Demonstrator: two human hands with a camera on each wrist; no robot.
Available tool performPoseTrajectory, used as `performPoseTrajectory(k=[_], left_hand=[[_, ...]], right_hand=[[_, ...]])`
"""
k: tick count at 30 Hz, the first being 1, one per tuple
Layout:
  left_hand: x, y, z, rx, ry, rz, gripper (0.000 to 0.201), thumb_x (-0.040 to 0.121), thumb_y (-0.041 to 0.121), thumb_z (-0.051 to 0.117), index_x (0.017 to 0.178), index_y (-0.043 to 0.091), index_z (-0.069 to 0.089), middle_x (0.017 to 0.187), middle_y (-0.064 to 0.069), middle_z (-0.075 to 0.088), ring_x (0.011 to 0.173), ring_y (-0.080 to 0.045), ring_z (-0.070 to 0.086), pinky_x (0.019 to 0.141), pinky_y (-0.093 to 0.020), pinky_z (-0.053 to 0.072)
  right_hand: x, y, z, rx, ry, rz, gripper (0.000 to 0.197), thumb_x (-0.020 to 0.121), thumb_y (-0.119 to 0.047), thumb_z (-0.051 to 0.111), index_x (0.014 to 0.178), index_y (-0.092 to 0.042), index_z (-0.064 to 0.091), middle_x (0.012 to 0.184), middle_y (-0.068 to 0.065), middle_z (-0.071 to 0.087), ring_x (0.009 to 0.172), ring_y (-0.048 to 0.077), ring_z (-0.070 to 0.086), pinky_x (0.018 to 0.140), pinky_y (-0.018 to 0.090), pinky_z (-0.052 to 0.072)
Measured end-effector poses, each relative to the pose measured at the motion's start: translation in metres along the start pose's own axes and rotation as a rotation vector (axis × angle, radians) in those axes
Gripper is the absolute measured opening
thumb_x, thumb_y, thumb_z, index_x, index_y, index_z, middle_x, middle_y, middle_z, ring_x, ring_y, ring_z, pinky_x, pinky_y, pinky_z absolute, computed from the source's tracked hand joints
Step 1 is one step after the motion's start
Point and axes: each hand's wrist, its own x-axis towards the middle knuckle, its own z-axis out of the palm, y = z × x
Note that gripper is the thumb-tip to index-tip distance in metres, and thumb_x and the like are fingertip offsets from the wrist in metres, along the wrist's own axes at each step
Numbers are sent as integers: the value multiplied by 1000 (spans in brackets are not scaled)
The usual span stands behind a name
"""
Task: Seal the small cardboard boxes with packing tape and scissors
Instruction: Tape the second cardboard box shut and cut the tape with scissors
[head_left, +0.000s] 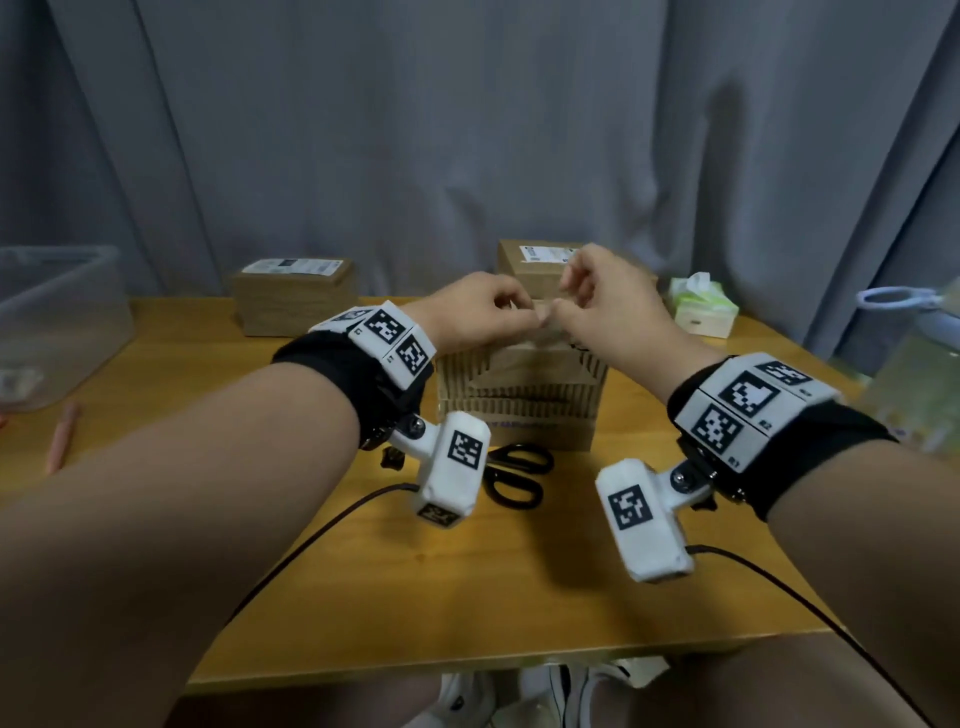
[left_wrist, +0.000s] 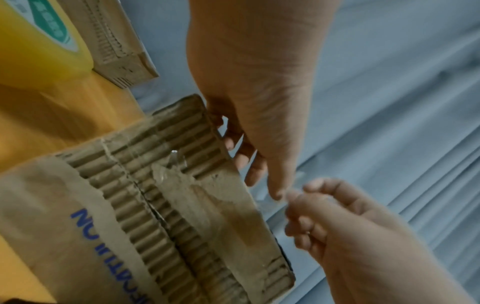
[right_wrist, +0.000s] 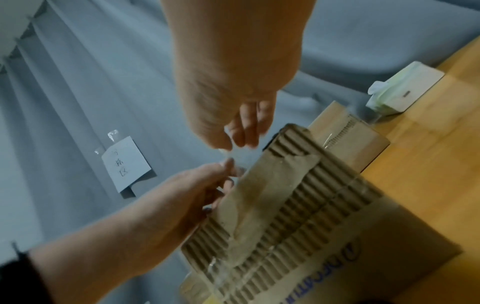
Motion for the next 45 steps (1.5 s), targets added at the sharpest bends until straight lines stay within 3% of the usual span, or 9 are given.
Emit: performPoseTrajectory(k=[7, 13, 18, 24, 28, 33, 36, 39, 45], left_hand=[[1, 7, 8, 102, -101, 45, 44, 78, 45, 72, 112, 19, 65, 77, 5, 47, 68, -7, 44, 66, -27, 37], [-4, -2, 10, 68, 128, 15, 20, 84, 30, 70, 93, 13, 70, 74, 5, 59, 63, -2, 49, 64, -19, 42], [-12, -17, -5, -117, 225, -95, 14, 85, 25, 69, 90, 12, 71, 74, 7, 65, 66, -2, 58, 68, -15, 48], [-15, -13, -2, -332, 245, -192, 14, 86, 22, 68, 90, 9, 70, 72, 0, 65, 63, -7, 57, 61, -15, 50], [-12, -10, 3, -434, 348, -257, 14, 87, 21, 68, 79, 9, 67, 65, -1, 60, 54, -7, 52, 54, -14, 47], [-10, -8, 0, -439, 396, -278, 14, 86, 19, 69, 81, 6, 67, 63, -2, 60, 49, -5, 51, 47, -12, 45], [-12, -4, -3, -397, 313, -238, 9, 87, 11, 67, 91, 2, 67, 68, -4, 61, 55, -7, 54, 51, -13, 48], [-17, -7, -9, -321, 240, -191, 15, 86, 6, 66, 101, 4, 64, 77, -5, 64, 68, -11, 60, 66, -18, 54], [-14, -5, -16, -167, 139, -185, 26, 85, 10, 68, 111, 11, 67, 90, -2, 67, 79, -11, 64, 73, -19, 54]], right_hand=[[-3, 16, 4, 29, 47, 123, 25, 81, -28, 72, 67, -25, 52, 67, -5, 59, 66, 14, 56, 66, 32, 48], [-1, 20, 16, 243, -4, 121, 19, 83, -17, 71, 76, -25, 55, 80, 0, 62, 74, 15, 59, 71, 32, 51], [-20, 6, 21, 15, -1, -190, 15, 82, -18, 69, 75, -20, 56, 84, -6, 52, 75, 12, 52, 68, 23, 45], [-48, -6, 39, -506, -776, 53, 31, 86, -33, 69, 106, -10, 67, 102, 7, 66, 91, 24, 62, 73, 31, 51], [-51, -4, 46, -588, -824, 88, 27, 89, -24, 65, 110, -7, 65, 102, 8, 61, 88, 25, 56, 69, 28, 43], [-48, -15, 60, -582, -805, 124, 25, 93, -26, 54, 73, -11, 50, 80, 6, 54, 77, 26, 50, 60, 28, 39], [-47, -14, 55, -490, -851, 96, 20, 88, -27, 61, 100, -12, 60, 97, 7, 62, 87, 25, 58, 69, 32, 47], [-50, -11, 50, -515, -894, 61, 49, 84, -16, 67, 129, -15, 47, 119, 7, 58, 98, 24, 56, 81, 34, 49], [-30, -25, -5, -529, -863, -26, 49, 84, -14, 64, 131, -27, 54, 114, -6, 56, 102, 17, 54, 90, 32, 48]])
